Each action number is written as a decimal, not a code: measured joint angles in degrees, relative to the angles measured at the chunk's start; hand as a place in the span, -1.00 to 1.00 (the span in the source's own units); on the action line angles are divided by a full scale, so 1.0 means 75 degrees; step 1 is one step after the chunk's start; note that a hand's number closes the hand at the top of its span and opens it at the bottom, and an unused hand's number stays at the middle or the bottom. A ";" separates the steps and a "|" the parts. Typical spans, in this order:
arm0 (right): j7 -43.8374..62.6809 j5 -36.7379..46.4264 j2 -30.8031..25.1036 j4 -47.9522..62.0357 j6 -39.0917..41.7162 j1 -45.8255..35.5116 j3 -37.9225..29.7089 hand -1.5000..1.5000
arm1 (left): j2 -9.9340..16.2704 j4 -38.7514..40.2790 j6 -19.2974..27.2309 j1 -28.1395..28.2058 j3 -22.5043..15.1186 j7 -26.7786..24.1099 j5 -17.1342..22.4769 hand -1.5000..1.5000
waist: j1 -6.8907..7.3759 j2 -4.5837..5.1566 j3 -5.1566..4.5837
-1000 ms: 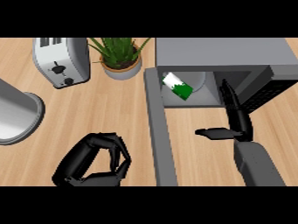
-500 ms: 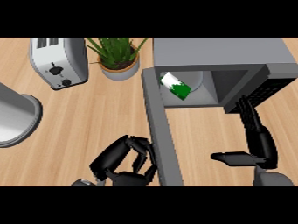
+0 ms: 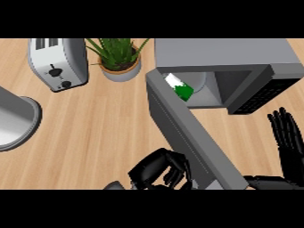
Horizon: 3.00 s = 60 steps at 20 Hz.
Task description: Pick up the milk, place it into the microwave and close the microwave
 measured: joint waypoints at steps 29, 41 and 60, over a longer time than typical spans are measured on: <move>0.2001 -0.2946 -0.1534 -0.2371 0.2434 -0.0425 -0.0129 -1.00 | -0.0027 0.2139 0.5254 -0.4219 -0.1475 -0.0756 0.4993 1.00 | -0.1422 0.0333 -0.0023; 0.2567 -0.3823 -0.1769 -0.2759 0.2518 -0.0665 -0.0113 -1.00 | -0.0046 0.2728 0.5420 -0.4869 -0.0536 -0.1481 0.6461 1.00 | -0.1889 0.0519 -0.0045; 0.3108 -0.4743 -0.2302 -0.3011 0.2527 -0.1131 -0.0407 -1.00 | -0.0046 0.2923 0.5331 -0.4840 -0.0552 -0.2920 0.7428 1.00 | -0.2088 0.0581 -0.0012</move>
